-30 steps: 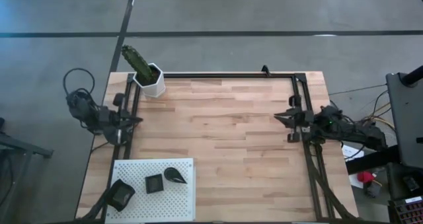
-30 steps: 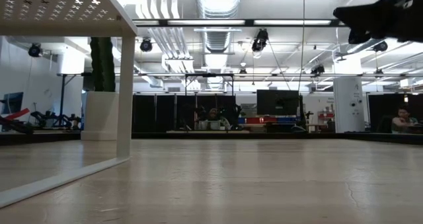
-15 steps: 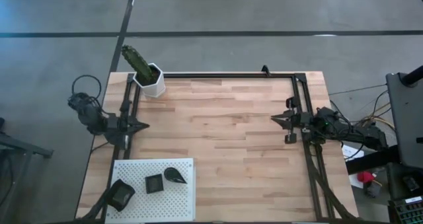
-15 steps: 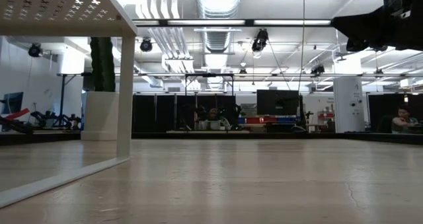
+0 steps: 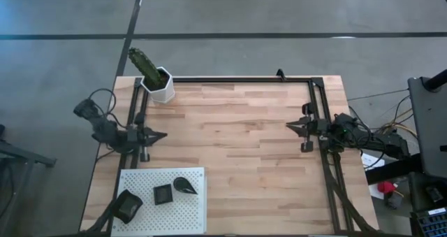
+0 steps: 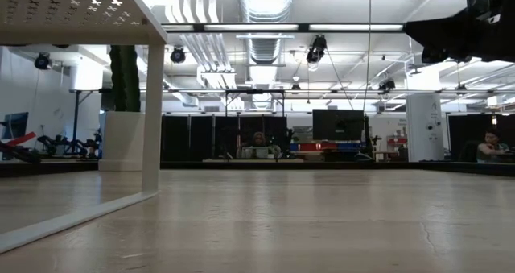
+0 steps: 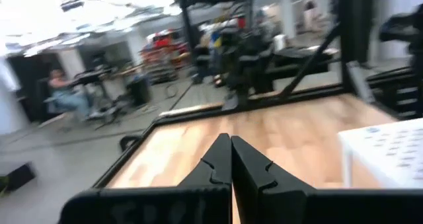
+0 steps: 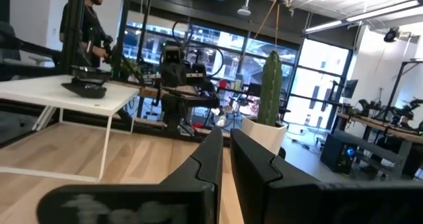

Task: Pick & Place Mini shaped plates
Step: Return to Home Position

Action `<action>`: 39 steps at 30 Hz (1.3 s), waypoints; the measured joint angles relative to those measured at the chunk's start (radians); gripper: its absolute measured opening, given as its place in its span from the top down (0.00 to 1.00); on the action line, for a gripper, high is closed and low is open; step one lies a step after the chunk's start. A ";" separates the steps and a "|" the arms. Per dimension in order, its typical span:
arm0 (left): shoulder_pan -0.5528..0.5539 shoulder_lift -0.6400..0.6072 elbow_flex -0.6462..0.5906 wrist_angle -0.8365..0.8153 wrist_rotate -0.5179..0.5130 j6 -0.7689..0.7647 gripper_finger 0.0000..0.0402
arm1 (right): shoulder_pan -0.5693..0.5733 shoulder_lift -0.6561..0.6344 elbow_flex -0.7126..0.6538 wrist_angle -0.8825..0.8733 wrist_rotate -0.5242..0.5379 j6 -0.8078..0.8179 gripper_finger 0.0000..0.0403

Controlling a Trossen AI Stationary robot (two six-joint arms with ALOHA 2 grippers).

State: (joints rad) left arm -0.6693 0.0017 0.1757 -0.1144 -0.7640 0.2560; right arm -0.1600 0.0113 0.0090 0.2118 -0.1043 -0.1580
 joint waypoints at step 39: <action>0.001 0.001 -0.168 0.231 -0.091 -0.092 1.00 | 0.000 0.004 0.000 -0.187 0.002 -0.080 0.93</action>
State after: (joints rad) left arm -0.6687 0.0029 0.0078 0.1163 -0.8551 0.1642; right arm -0.1600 0.0154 0.0093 0.0250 -0.1024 -0.2382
